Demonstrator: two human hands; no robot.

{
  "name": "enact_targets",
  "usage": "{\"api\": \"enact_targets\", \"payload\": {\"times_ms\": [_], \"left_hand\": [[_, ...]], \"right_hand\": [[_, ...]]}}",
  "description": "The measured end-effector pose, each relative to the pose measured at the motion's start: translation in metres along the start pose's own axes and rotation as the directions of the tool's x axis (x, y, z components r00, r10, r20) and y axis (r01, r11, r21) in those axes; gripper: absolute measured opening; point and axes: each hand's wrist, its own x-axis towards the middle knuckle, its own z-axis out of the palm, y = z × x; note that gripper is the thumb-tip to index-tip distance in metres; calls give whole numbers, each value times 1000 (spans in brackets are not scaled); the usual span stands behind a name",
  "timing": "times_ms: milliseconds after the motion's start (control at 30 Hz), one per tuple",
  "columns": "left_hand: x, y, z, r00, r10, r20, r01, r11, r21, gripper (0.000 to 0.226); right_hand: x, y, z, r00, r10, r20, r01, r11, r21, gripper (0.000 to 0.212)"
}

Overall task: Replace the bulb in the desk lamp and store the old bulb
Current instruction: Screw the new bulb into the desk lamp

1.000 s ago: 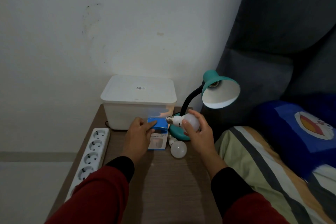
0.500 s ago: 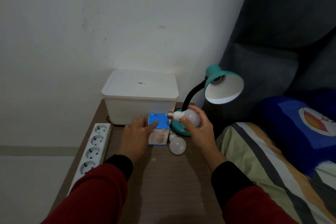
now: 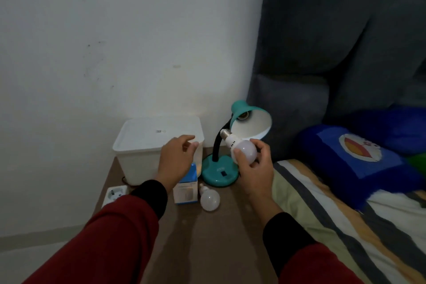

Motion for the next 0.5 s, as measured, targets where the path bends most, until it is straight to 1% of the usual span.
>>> {"api": "enact_targets", "payload": {"times_ms": [100, 167, 267, 333, 433, 500], "left_hand": [[12, 38, 4, 995, 97, -7, -97, 990, -101, 30], [21, 58, 11, 988, 149, 32, -144, 982, -125, 33], [33, 76, 24, 971, 223, 87, -212, 970, -119, 39], [39, 81, 32, 962, 255, 100, -244, 963, -114, 42], [45, 81, 40, 950, 295, 99, -282, 952, -123, 41], [49, 79, 43, 948, 301, 101, -286, 948, -138, 39]], "right_hand": [[9, -5, -12, 988, -27, -150, 26, 1000, -4, 39], [16, -4, -16, 981, 3, -193, -3, 1000, -1, 42], [31, -2, -14, 978, 60, -198, -63, 998, -10, 44], [42, 0, -9, 977, 80, -196, -88, 996, -28, 45], [59, 2, -2, 982, 61, -176, -79, 992, -100, 47], [67, 4, 2, 986, 61, -154, -78, 991, -109, 46]]}}
